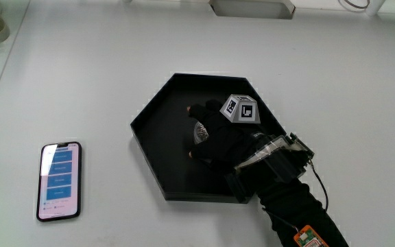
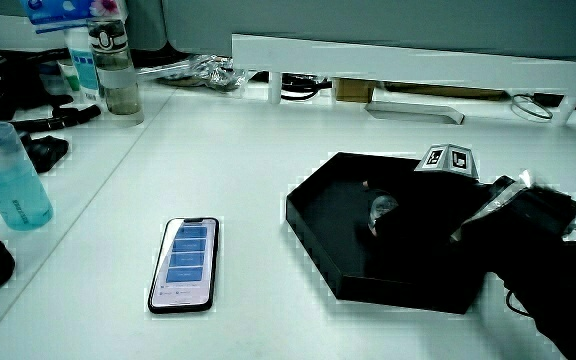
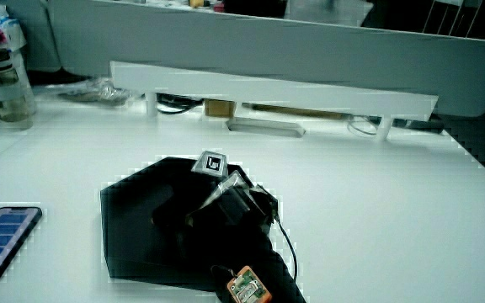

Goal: Place paper clip into plate

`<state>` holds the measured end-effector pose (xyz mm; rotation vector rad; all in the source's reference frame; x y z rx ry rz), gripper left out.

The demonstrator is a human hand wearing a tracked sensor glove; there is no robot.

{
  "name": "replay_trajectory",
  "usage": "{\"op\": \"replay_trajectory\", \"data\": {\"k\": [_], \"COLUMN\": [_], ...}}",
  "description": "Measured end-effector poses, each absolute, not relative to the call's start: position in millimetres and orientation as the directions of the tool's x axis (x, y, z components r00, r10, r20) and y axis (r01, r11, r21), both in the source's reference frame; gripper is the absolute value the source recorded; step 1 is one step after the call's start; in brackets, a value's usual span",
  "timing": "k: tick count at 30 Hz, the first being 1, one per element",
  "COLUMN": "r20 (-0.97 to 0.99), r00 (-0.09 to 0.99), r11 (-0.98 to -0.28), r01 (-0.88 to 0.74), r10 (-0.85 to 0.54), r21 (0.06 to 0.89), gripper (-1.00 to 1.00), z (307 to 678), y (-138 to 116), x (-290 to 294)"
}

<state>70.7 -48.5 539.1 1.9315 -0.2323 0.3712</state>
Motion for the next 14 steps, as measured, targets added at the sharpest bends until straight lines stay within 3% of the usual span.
{"op": "replay_trajectory", "data": {"k": [2,5,7,9,14], "r20": [0.351,0.314,0.358,0.393,0.377], "r00": [0.936,0.948,0.932,0.916,0.923], "r11": [-0.399,-0.548,-0.687,-0.778,-0.756], "r01": [-0.33,-0.291,-0.3,-0.304,-0.302], "r10": [-0.022,-0.053,-0.063,-0.079,-0.08], "r21": [0.855,0.784,0.661,0.55,0.58], "gripper": [-1.0,-1.0,-1.0,-1.0,-1.0], "z": [528.6,505.0,492.8,477.3,474.3], "y": [-50.4,-50.8,-47.6,-45.3,-49.9], "x": [68.3,66.6,70.1,72.3,71.3]}}
